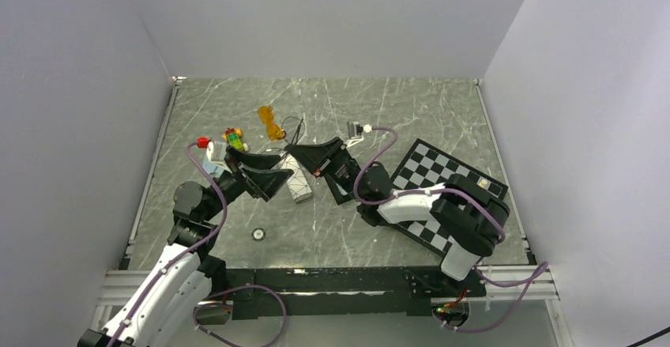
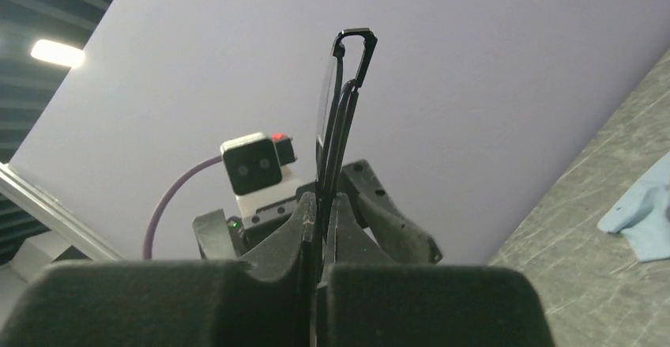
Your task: Organize the sunglasses
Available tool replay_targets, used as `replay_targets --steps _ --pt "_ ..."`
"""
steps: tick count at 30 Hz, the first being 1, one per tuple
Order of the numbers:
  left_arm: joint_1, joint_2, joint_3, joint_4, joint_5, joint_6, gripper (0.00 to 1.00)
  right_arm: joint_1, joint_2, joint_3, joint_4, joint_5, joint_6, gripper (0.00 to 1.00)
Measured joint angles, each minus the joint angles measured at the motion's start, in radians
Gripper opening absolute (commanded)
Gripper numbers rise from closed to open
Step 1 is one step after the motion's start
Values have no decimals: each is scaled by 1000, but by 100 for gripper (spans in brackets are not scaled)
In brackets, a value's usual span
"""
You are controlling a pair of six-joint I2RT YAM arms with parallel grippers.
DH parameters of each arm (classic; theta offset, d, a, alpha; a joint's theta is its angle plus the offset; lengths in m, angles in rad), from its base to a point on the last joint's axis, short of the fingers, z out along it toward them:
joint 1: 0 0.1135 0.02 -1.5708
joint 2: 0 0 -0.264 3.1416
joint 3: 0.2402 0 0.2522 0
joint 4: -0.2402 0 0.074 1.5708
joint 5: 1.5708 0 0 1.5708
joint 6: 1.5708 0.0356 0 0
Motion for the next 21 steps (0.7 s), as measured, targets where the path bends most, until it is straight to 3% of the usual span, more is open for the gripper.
replay_targets --steps 4,8,11,14,21 --pt "-1 -56 0 -74 -9 15 99 -82 -47 -13 -41 -72 3 0" --pt "-1 -145 0 -205 -51 26 99 -201 -133 -13 -205 -190 -40 0" --pt "-1 -179 14 -340 -126 18 99 -284 -223 19 -510 -257 -178 0" --pt "-2 -119 47 -473 -208 -11 99 -333 -282 124 -867 -229 -365 0" --pt "-2 295 137 -484 -153 -71 99 -426 -291 437 -1543 -235 -800 0"
